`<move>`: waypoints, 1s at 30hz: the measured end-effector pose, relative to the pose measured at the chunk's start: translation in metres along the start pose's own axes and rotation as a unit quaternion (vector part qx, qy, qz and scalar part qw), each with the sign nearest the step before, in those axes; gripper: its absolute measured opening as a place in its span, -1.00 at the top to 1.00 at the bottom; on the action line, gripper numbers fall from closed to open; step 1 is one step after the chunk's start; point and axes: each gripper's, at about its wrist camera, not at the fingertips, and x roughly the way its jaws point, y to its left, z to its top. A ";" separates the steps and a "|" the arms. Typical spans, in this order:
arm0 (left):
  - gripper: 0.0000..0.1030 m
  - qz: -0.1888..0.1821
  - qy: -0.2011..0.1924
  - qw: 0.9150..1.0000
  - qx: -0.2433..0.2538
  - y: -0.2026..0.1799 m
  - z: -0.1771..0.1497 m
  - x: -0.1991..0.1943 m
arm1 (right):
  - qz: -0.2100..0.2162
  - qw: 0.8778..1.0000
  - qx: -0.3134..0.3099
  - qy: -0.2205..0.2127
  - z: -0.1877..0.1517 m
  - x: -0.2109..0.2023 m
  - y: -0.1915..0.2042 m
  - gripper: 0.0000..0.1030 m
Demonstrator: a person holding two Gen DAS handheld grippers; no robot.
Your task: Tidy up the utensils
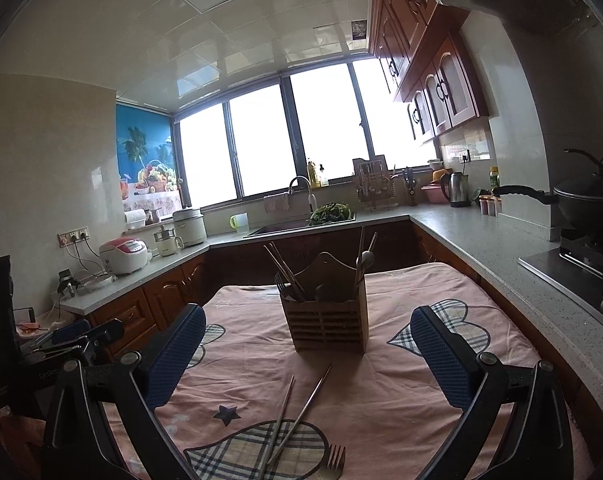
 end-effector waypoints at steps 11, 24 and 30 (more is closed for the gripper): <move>-1.00 0.031 0.026 0.999 0.036 -0.011 -0.040 0.012 | -0.039 0.999 -0.011 0.021 -0.050 -0.003 -0.006 -1.00; -1.00 0.055 0.060 0.995 0.054 -0.015 -0.070 0.025 | -0.053 0.997 -0.001 0.054 -0.081 0.005 -0.010 -1.00; -1.00 0.064 0.080 0.993 0.058 -0.015 -0.073 0.028 | -0.051 0.996 -0.001 0.076 -0.088 0.013 -0.009 -1.00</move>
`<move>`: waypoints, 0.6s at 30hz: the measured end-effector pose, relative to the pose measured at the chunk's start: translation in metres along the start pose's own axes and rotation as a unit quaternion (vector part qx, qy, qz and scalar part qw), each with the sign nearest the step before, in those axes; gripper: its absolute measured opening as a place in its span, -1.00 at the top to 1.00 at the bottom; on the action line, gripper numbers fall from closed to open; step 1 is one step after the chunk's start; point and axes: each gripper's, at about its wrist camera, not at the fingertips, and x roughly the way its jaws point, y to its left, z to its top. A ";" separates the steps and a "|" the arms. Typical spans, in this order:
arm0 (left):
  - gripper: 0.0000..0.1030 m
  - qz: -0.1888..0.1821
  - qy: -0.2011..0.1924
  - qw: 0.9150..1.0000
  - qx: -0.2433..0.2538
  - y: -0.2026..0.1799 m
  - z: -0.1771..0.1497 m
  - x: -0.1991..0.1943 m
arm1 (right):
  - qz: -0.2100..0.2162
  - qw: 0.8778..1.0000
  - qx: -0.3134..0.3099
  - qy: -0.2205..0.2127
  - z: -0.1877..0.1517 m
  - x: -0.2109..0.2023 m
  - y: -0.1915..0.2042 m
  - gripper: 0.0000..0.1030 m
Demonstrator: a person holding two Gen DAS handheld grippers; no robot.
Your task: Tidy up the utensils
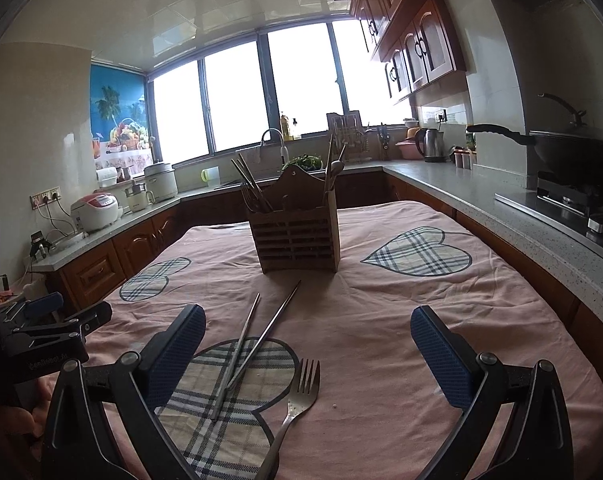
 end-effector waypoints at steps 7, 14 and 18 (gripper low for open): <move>-1.00 0.001 0.010 1.000 0.003 -0.001 0.001 0.000 | 0.003 1.000 0.011 0.003 0.001 -0.001 -0.002 -1.00; -1.00 -0.004 0.006 1.000 -0.001 0.000 0.002 -0.003 | 0.006 1.000 0.011 0.001 0.004 -0.002 -0.001 -1.00; -1.00 -0.005 0.001 1.000 -0.004 0.002 0.004 -0.006 | 0.006 1.000 0.010 -0.001 0.004 -0.004 0.000 -1.00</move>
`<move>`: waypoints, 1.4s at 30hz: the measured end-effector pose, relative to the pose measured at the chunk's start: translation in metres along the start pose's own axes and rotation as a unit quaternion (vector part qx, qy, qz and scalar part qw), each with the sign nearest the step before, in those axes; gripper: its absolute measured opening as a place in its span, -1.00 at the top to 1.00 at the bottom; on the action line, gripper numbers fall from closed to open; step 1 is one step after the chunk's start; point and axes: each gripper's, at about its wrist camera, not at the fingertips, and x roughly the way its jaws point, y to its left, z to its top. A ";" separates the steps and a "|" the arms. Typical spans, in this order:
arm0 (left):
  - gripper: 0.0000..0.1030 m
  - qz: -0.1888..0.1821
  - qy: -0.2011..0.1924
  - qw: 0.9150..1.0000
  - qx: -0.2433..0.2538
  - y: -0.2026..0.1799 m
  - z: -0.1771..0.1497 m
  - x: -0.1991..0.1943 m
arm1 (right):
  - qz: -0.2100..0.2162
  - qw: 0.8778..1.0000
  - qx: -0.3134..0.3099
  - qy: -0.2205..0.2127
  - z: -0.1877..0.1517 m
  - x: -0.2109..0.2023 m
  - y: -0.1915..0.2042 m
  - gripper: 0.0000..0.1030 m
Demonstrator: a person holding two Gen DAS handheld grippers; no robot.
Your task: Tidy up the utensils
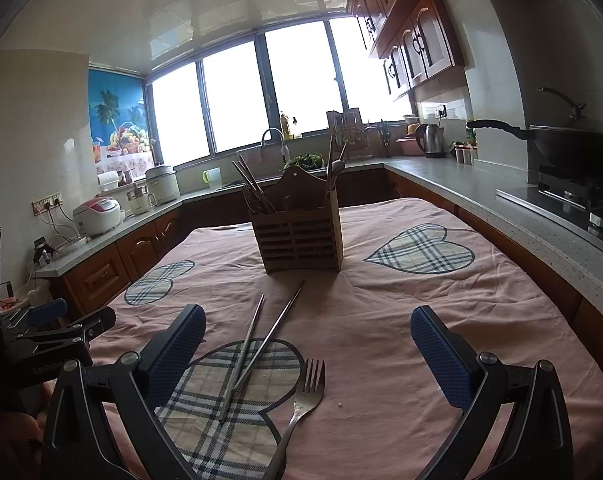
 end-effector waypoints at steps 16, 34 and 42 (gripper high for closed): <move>-1.00 0.000 -0.023 0.999 -0.023 0.011 0.004 -0.019 | 0.002 1.000 -0.011 -0.023 0.003 -0.012 0.008 -1.00; -1.00 0.004 -0.048 0.999 -0.023 0.015 0.005 -0.036 | 0.008 0.999 -0.023 -0.045 0.002 -0.024 0.018 -1.00; -1.00 0.003 -0.048 0.999 -0.023 0.015 0.005 -0.037 | 0.008 0.999 -0.022 -0.045 0.002 -0.025 0.019 -1.00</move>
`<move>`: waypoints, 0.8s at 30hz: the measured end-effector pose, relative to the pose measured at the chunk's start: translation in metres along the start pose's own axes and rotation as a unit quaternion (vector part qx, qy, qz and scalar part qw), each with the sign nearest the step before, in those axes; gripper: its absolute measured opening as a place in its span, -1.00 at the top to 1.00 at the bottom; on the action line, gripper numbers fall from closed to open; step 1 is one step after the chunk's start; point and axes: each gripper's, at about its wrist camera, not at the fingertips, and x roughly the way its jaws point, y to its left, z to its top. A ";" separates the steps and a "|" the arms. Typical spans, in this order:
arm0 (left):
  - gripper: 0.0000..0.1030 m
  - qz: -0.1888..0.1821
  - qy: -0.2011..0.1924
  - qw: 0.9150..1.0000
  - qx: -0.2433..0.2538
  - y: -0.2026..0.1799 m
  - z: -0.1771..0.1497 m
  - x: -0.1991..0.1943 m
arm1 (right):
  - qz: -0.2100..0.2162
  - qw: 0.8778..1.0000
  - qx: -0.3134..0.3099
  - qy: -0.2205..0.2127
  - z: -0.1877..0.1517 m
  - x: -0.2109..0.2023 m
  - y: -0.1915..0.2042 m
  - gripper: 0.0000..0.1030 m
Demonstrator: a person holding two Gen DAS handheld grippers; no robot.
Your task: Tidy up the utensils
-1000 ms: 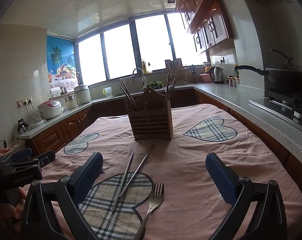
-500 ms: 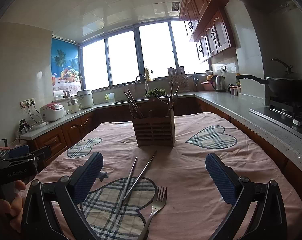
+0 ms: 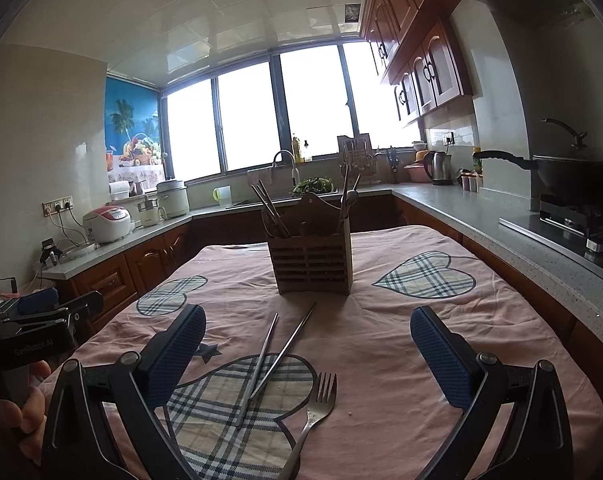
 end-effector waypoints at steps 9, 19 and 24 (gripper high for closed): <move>-1.00 0.001 0.001 1.000 0.000 0.001 0.000 -0.001 | 0.000 1.000 0.000 0.000 0.000 0.000 0.000 -1.00; -1.00 -0.001 0.003 1.000 0.001 0.000 0.000 0.000 | 0.001 1.000 0.000 0.000 0.000 0.000 0.000 -1.00; -1.00 -0.002 0.003 1.000 0.002 0.000 0.000 0.001 | 0.001 1.000 0.000 0.000 0.000 -0.001 0.001 -1.00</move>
